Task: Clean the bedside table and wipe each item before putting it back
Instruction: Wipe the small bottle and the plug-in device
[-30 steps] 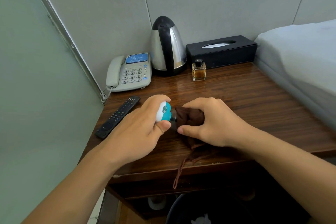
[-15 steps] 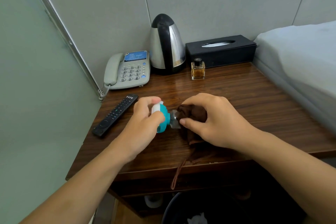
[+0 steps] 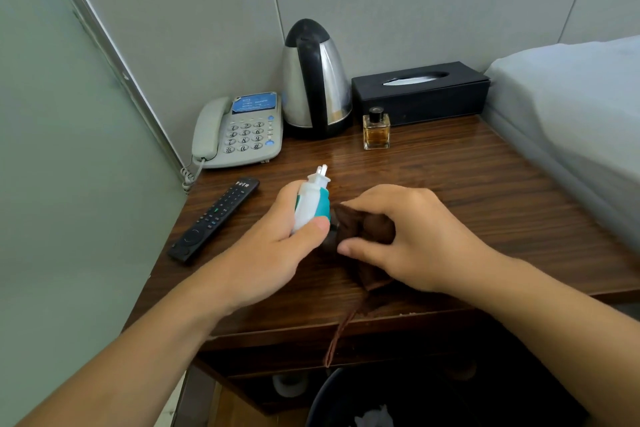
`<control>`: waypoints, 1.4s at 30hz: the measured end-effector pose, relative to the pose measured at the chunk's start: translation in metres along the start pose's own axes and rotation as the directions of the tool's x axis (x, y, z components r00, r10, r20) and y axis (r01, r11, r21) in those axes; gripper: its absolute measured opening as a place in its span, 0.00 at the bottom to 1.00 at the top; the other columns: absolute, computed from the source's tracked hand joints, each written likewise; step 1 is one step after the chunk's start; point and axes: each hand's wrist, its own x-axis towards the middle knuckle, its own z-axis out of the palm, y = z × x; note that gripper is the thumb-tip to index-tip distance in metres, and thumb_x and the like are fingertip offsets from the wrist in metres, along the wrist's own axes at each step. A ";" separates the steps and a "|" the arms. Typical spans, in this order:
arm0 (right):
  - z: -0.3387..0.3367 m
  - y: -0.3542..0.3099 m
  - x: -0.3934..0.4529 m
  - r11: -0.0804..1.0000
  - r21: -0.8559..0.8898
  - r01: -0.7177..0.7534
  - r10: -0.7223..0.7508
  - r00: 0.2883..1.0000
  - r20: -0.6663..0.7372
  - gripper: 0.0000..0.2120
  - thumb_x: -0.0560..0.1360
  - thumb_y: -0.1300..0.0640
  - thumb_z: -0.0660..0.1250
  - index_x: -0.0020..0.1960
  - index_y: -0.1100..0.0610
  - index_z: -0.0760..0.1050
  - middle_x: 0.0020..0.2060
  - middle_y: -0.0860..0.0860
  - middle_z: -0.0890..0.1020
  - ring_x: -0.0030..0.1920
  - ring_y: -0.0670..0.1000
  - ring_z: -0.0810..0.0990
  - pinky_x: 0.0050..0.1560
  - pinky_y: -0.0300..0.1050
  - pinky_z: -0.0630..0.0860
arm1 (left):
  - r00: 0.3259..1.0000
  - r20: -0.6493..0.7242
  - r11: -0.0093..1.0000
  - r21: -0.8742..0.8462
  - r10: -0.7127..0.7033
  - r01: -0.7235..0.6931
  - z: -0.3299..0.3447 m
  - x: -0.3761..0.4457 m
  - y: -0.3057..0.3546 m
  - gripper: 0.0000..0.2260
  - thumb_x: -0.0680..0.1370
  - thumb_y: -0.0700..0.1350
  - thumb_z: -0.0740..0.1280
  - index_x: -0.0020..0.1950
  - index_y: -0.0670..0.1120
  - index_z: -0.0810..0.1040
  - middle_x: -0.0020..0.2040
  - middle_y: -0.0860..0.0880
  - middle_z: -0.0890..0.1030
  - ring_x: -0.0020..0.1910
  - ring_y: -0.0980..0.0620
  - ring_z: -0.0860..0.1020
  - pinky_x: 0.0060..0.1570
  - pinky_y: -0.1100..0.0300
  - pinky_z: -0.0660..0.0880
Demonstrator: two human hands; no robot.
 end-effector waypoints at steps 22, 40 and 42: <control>0.004 0.001 0.002 0.997 0.081 0.007 -0.001 0.997 -0.075 0.08 0.79 0.48 0.70 0.56 0.46 0.84 0.49 0.44 0.85 0.51 0.43 0.81 0.54 0.48 0.80 | 0.998 0.058 0.990 0.135 0.026 -0.034 -0.008 0.004 -0.010 0.28 0.83 0.44 0.65 0.69 0.71 0.55 0.63 0.63 0.71 0.61 0.61 0.73 0.64 0.56 0.71; 0.012 0.003 -0.005 0.989 -0.139 0.053 -0.056 0.998 -0.022 0.25 0.73 0.40 0.73 0.69 0.45 0.77 0.57 0.41 0.80 0.58 0.45 0.76 0.59 0.46 0.78 | 0.999 0.037 0.962 -0.271 -0.018 0.028 -0.003 0.006 -0.009 0.20 0.71 0.53 0.69 0.57 0.74 0.72 0.59 0.49 0.74 0.45 0.50 0.77 0.38 0.55 0.78; 0.013 0.003 -0.006 0.971 -0.215 0.101 -0.108 0.994 -0.022 0.24 0.73 0.40 0.72 0.67 0.48 0.79 0.56 0.43 0.81 0.55 0.47 0.76 0.54 0.47 0.79 | 0.993 -0.033 0.933 -0.346 -0.114 0.096 0.003 0.011 -0.005 0.10 0.74 0.54 0.66 0.49 0.72 0.75 0.57 0.45 0.74 0.41 0.49 0.76 0.31 0.58 0.73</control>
